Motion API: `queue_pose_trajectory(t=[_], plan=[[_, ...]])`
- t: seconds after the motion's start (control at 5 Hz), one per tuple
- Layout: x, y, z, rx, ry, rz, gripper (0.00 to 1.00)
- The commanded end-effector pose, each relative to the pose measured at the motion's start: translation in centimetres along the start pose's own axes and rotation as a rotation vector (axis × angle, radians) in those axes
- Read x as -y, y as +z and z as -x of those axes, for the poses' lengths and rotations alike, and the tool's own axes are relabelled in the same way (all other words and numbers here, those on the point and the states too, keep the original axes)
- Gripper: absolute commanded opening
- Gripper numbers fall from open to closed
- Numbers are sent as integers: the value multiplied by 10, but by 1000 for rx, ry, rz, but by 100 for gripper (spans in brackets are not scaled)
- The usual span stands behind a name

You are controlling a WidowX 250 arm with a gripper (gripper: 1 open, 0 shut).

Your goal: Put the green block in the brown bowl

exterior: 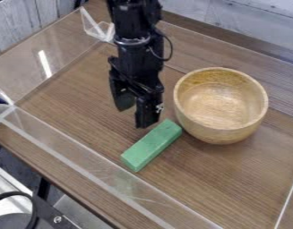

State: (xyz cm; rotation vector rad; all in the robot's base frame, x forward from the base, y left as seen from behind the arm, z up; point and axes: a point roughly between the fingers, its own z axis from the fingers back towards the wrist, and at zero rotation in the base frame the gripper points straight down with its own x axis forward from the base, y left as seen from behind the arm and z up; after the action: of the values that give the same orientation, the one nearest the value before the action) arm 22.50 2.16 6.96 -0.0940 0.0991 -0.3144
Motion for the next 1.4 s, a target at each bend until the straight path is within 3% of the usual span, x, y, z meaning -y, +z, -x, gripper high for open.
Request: queue_pose_trajectory(t=[0.0, 0.8, 1.0, 1.2], plan=[[2, 2, -5, 38, -26, -26, 100], [10, -36, -12, 4, -59, -40, 100], [10, -38, -12, 1, -56, -40, 0], [10, -36, -13, 1, -50, -40, 0]])
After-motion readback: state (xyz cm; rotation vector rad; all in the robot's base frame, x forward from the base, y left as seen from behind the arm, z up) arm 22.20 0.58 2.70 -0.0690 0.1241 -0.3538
